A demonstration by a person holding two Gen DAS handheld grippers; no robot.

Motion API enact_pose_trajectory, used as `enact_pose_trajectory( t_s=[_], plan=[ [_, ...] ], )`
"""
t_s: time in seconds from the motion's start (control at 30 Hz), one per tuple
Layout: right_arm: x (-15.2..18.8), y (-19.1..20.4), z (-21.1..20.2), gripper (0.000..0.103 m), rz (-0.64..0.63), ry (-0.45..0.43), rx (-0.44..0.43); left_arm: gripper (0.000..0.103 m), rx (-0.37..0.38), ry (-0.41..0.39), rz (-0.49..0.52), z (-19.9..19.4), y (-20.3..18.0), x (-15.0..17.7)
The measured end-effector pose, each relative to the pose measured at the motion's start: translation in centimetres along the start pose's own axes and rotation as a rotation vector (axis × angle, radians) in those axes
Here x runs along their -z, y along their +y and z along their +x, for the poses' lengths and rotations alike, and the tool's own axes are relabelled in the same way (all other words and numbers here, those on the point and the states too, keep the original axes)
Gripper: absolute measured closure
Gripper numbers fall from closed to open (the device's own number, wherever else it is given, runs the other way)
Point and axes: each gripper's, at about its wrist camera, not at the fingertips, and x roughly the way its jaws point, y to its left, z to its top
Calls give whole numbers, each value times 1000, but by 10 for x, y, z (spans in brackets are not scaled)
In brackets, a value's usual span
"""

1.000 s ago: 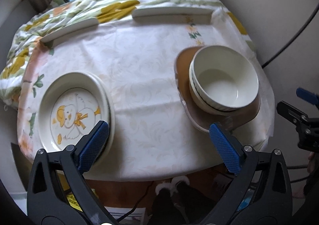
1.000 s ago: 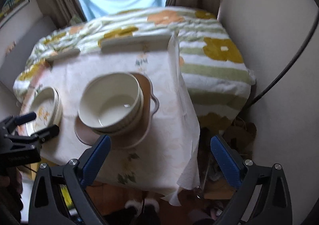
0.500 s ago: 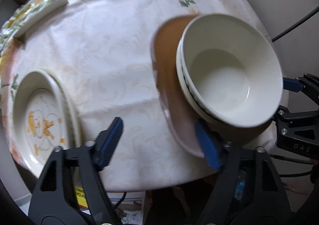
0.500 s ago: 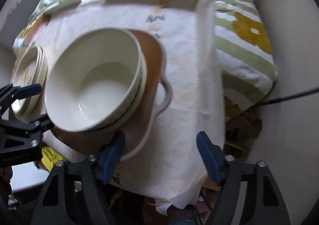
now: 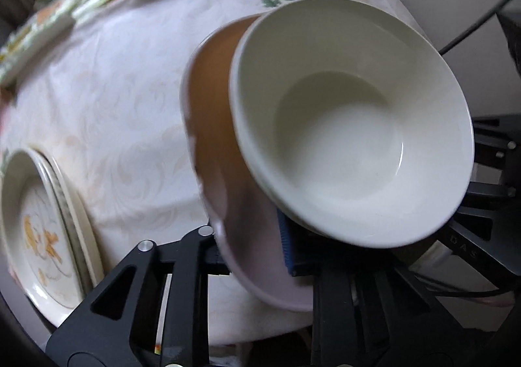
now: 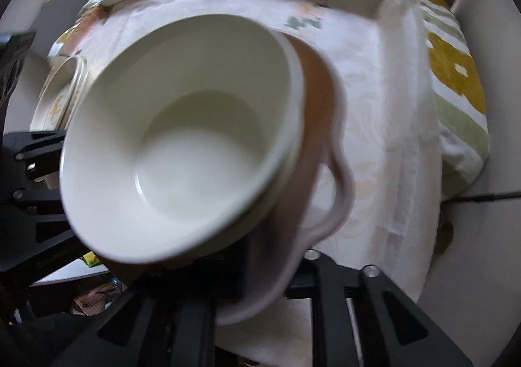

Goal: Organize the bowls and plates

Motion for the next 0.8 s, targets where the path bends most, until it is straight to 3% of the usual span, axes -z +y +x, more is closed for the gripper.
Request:
enact_pose_trajectory(
  t_s=[0.5, 0.8],
  plan=[
    [-18, 18, -25, 90, -93, -117, 45, 85, -58, -113, -32, -40, 21, 5],
    [-48, 88, -59, 90, -164, -163, 68, 85, -67, -164, -93, -90, 94, 27]
  ],
)
